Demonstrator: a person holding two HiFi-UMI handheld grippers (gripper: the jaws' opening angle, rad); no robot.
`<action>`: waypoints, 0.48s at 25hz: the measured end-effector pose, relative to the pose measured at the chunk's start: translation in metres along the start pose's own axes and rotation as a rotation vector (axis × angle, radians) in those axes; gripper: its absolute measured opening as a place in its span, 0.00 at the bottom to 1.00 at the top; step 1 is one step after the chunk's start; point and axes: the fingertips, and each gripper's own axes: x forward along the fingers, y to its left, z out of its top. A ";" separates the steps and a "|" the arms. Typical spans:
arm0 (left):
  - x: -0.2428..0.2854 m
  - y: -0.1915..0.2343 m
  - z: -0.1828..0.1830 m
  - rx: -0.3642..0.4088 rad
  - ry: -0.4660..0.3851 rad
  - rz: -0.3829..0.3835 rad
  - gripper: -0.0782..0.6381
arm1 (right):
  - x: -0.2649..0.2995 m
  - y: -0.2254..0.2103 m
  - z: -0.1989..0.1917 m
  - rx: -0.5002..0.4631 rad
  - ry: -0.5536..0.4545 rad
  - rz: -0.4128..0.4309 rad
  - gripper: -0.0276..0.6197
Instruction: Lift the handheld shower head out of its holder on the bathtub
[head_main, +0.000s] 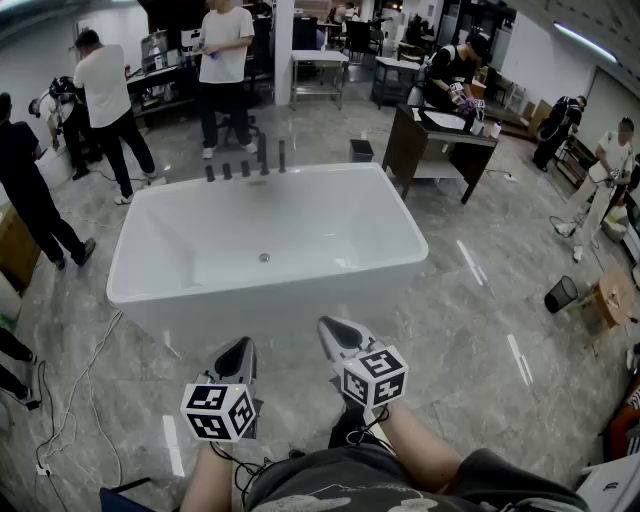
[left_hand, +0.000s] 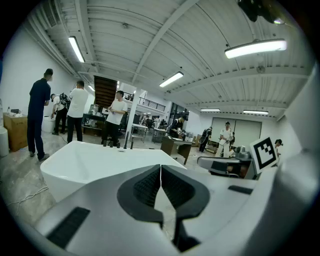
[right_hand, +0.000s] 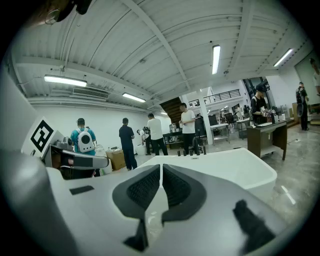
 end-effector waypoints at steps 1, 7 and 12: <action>0.000 0.000 0.000 0.002 0.000 -0.001 0.13 | 0.000 0.000 0.000 -0.001 0.001 -0.002 0.09; 0.000 -0.003 -0.005 0.003 0.002 -0.004 0.13 | -0.002 -0.001 -0.007 -0.003 0.013 -0.004 0.09; -0.003 -0.003 -0.006 0.010 0.003 -0.007 0.13 | -0.001 0.001 -0.010 0.004 0.016 0.000 0.09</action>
